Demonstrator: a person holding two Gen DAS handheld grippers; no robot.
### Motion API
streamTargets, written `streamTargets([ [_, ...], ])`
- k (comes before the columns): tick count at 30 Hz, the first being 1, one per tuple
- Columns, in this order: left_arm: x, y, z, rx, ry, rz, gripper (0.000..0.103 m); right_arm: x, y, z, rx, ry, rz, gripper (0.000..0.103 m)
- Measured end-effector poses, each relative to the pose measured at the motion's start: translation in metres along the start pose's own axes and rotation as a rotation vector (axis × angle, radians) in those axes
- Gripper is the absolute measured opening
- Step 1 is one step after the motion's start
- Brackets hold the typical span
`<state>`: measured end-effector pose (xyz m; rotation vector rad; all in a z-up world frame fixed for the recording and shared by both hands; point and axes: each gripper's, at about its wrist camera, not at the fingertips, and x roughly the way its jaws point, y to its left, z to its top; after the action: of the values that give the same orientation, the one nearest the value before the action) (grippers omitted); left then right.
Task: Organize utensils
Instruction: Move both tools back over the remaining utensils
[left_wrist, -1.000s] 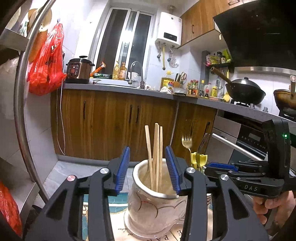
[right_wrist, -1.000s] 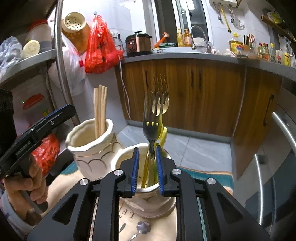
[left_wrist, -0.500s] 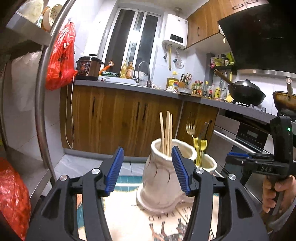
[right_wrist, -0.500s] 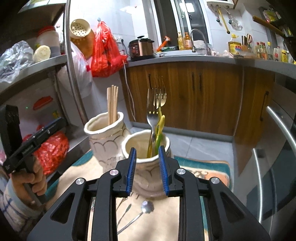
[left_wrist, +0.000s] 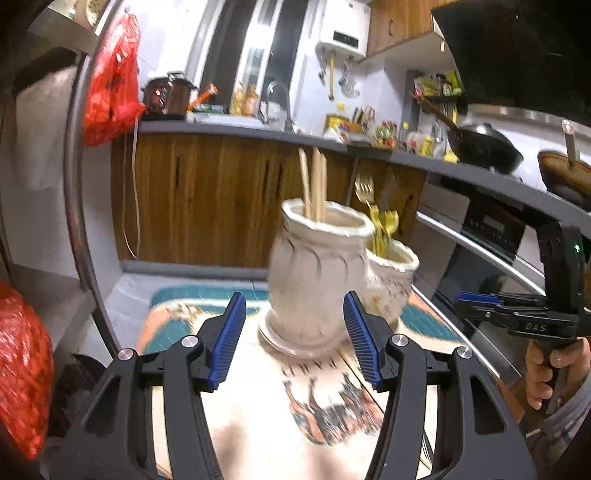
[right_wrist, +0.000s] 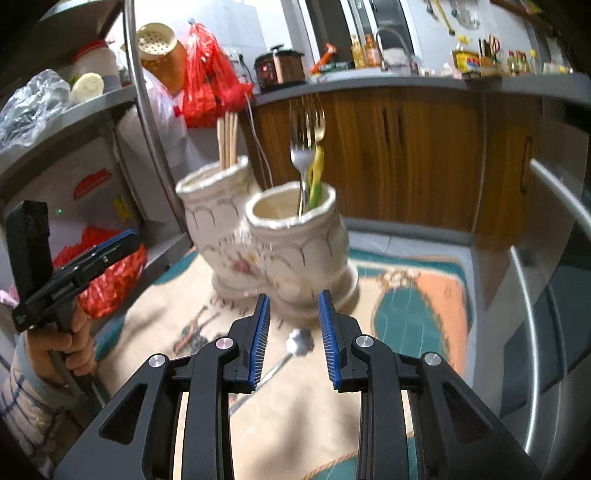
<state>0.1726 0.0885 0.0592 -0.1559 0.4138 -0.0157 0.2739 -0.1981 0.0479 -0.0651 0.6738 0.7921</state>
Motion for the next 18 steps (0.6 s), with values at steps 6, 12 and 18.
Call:
streamTargets([
  [6,0.026,-0.030,-0.023,0.051,0.138,-0.018,0.055,0.022,-0.001,-0.019,0.018,0.120,0.033,0.035],
  [12,0.060,-0.061,-0.039,0.127,0.277,0.007,0.055,0.039,0.009,-0.030,-0.022,0.191,-0.001,0.040],
  [18,0.089,-0.067,-0.045,0.124,0.401,-0.012,0.054,0.038,0.002,-0.032,-0.012,0.193,-0.022,0.041],
])
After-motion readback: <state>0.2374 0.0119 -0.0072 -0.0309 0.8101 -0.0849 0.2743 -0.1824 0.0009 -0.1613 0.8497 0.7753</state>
